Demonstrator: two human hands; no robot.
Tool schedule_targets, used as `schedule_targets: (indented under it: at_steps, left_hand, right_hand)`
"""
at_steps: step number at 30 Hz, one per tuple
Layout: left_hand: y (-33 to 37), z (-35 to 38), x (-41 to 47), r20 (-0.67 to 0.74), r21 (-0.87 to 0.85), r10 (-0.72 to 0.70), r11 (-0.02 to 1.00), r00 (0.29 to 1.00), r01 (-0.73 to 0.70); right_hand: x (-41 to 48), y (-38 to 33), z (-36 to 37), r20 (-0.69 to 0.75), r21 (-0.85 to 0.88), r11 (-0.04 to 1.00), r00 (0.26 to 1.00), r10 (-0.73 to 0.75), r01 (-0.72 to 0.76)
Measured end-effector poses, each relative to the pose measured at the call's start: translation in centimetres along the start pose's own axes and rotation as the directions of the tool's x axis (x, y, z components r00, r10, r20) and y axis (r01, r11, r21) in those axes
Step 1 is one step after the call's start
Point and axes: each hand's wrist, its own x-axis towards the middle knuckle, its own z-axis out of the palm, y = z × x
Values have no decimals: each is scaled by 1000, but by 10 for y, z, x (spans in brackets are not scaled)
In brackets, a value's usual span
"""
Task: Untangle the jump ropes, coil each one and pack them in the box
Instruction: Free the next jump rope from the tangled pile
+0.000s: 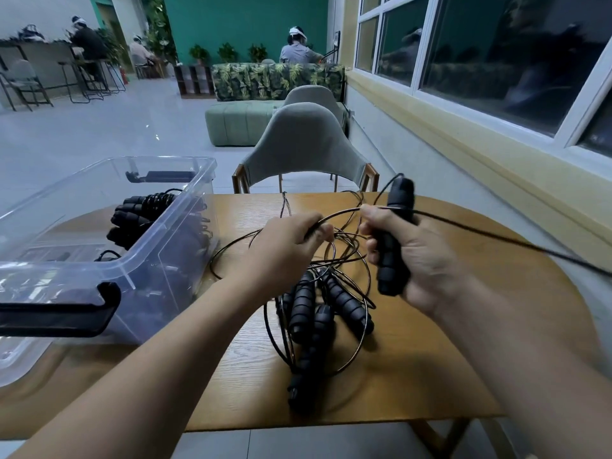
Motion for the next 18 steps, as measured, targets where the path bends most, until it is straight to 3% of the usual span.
schedule_targets:
  at_steps: [12, 18]
  left_hand:
    - [11, 7, -5, 24, 90, 69, 993, 997, -71]
    - [2, 3, -6, 18, 50, 53, 997, 998, -54]
  right_hand:
    - [-5, 10, 22, 71, -37, 999, 997, -12, 15]
    - [1, -25, -1, -46, 108, 992, 997, -55, 59]
